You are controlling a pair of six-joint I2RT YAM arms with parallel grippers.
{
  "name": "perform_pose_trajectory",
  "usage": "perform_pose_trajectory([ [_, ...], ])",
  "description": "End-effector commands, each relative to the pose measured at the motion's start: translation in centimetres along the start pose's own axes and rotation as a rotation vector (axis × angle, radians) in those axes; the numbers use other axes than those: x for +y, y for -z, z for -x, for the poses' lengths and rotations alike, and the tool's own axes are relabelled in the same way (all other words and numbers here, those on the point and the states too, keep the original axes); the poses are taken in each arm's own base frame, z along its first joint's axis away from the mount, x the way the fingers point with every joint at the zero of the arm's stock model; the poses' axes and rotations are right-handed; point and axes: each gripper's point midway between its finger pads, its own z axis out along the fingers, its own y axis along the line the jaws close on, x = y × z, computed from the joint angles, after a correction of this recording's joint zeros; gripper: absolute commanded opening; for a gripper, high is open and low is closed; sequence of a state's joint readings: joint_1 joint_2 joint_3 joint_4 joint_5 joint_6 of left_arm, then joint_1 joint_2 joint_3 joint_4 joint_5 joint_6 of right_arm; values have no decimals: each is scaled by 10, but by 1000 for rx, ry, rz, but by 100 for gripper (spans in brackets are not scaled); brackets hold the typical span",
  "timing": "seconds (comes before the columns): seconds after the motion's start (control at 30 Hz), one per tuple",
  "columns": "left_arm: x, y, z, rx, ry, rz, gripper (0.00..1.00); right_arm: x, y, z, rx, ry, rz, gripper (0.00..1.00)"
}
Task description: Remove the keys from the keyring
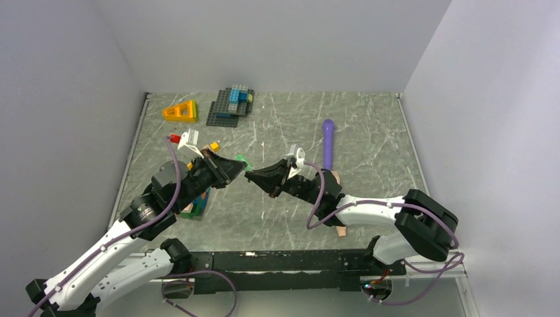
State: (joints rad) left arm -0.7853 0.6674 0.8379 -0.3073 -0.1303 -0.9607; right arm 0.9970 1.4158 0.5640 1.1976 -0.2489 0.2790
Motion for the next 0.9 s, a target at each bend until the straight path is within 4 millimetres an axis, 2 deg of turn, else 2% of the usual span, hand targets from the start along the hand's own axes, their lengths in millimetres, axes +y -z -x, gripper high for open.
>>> perform_pose_trajectory([
  [0.0,3,2,7,-38,40,25,8,11,-1,24,-23,14,29,0],
  [0.07,9,3,6,-46,49,48,18,10,2,22,-6,22,19,0],
  [0.1,12,4,6,-47,50,58,28,10,3,21,12,27,16,0],
  [0.2,22,8,4,-40,34,103,70,9,7,7,125,38,8,0],
  [0.23,26,10,4,-38,26,123,79,8,8,3,164,42,5,0],
  [0.3,35,17,6,-41,0,177,88,7,12,-5,250,39,-9,0],
  [0.4,46,28,10,-36,-87,235,87,9,18,-17,398,36,0,0],
  [0.43,47,31,12,-32,-139,232,85,10,24,-27,464,30,8,0],
  [0.47,46,33,12,-22,-198,215,84,14,25,-27,499,37,32,0],
  [0.57,49,39,6,23,-393,156,82,26,40,-42,627,22,107,0],
  [0.67,56,45,-5,47,-511,96,80,40,58,-51,721,3,194,0],
  [0.77,36,50,-17,76,-620,-82,76,58,69,-50,759,-26,289,0],
  [0.8,23,55,-27,118,-651,-178,75,62,73,-50,777,-36,314,0],
  [0.87,14,57,-37,166,-691,-253,73,70,77,-46,796,-48,359,0],
])
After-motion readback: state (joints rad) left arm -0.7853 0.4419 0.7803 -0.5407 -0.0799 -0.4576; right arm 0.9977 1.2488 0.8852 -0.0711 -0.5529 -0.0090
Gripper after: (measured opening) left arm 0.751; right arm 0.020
